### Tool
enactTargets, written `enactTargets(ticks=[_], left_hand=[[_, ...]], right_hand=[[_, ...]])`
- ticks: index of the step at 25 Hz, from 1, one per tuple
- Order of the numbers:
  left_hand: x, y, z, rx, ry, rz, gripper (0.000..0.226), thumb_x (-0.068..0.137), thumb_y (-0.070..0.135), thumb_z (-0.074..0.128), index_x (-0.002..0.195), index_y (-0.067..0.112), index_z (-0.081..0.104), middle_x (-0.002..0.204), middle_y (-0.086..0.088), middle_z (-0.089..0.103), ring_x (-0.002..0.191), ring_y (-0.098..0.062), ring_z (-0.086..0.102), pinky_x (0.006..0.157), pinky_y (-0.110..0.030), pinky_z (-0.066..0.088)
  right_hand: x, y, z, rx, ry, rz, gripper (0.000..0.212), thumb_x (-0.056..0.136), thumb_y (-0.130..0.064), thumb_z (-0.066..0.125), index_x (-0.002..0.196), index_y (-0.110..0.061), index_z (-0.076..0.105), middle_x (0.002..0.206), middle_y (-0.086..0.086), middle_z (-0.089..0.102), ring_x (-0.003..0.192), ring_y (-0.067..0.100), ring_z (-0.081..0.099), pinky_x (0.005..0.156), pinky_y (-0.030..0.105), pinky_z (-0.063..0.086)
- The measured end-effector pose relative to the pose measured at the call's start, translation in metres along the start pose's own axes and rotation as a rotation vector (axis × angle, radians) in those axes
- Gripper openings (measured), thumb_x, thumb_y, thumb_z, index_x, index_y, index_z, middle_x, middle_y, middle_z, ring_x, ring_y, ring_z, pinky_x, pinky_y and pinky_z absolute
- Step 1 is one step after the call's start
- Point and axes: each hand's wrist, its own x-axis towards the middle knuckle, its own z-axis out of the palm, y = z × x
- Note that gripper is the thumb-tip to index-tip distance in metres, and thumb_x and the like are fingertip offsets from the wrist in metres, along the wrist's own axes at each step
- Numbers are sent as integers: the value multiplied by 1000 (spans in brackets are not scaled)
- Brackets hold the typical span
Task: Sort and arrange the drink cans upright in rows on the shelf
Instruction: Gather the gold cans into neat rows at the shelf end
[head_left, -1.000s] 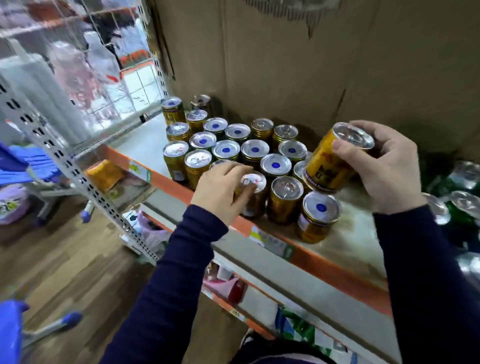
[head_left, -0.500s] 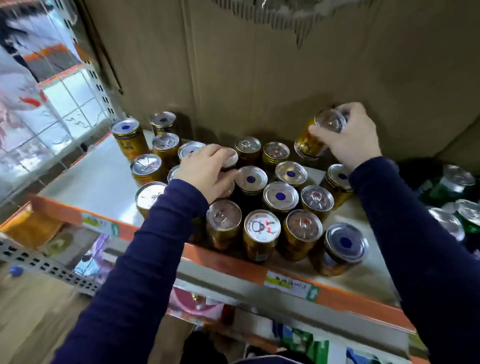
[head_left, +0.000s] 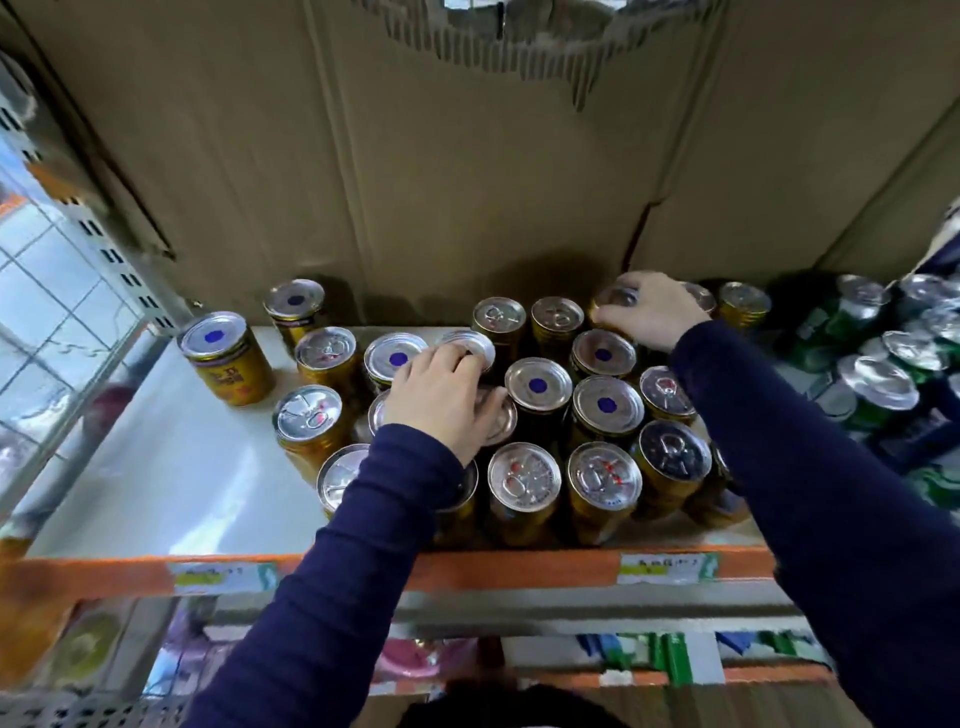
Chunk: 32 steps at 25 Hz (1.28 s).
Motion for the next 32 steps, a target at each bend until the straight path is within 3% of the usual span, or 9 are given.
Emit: enactTargets(ticks=[4, 9, 11, 14, 19, 23, 26, 30, 32], left_hand=[[-1, 0, 0, 17, 8, -6, 47, 94, 47, 40, 130, 19, 48, 133, -1, 48, 125, -24, 40, 102, -37, 30], [0, 1, -7, -45, -20, -5, 45, 93, 44, 44, 130, 18, 49, 133, -2, 48, 123, -22, 41, 102, -35, 32], [-1, -3, -15, -159, -59, 13, 45, 93, 38, 49, 130, 15, 50, 133, -5, 50, 121, -22, 44, 101, -32, 34], [-4, -18, -34, -270, -99, 42, 44, 92, 35, 52, 131, 14, 50, 128, -6, 53, 117, -21, 49, 94, -25, 36], [-7, -91, -66, -259, 69, -50, 40, 89, 33, 58, 123, 12, 57, 120, -7, 59, 112, -23, 54, 93, -28, 38], [-11, -160, -79, -259, 145, -149, 37, 86, 26, 63, 118, 8, 62, 116, -11, 62, 110, -27, 56, 89, -27, 39], [-12, -205, -77, -219, 165, -218, 33, 85, 20, 63, 115, 5, 62, 112, -13, 61, 106, -31, 56, 83, -29, 37], [-12, -248, -59, -269, 134, -210, 55, 84, 29, 66, 130, 6, 49, 124, -15, 55, 115, -30, 52, 98, -29, 37], [-14, -254, -51, -401, 119, -255, 69, 80, 32, 70, 135, 2, 41, 130, -13, 52, 120, -24, 49, 96, -11, 28]], right_hand=[[-3, -2, 9, -32, -81, 34, 54, 91, -55, 47, 111, -5, 56, 110, 12, 60, 101, 30, 56, 74, 32, 38], [-17, -16, 11, -100, 11, -85, 60, 93, -40, 53, 140, -5, 40, 142, 14, 46, 128, 29, 45, 101, 33, 36], [-22, -30, 13, -75, 36, -202, 55, 91, -35, 57, 139, -9, 46, 141, 11, 48, 127, 25, 46, 103, 30, 34], [-29, -58, 18, 13, 33, -299, 42, 88, -31, 60, 127, -15, 59, 129, 3, 59, 112, 14, 55, 93, 22, 37], [-28, -118, 44, 25, -54, -430, 32, 86, -29, 62, 116, -19, 65, 116, -1, 65, 104, 12, 57, 87, 20, 38], [-17, -173, 77, -34, -110, -498, 33, 88, -30, 61, 118, -18, 64, 117, -2, 64, 106, 10, 56, 82, 15, 34], [-9, -221, 108, -45, -160, -525, 40, 86, -32, 65, 122, -17, 62, 123, 0, 62, 113, 16, 56, 88, 18, 37], [9, -264, 148, -87, -200, -507, 53, 80, -33, 72, 129, -17, 58, 127, 4, 61, 117, 20, 55, 95, 27, 41], [17, -272, 162, -88, -237, -452, 63, 78, -30, 75, 135, -18, 52, 135, 3, 56, 124, 18, 50, 99, 22, 38]])
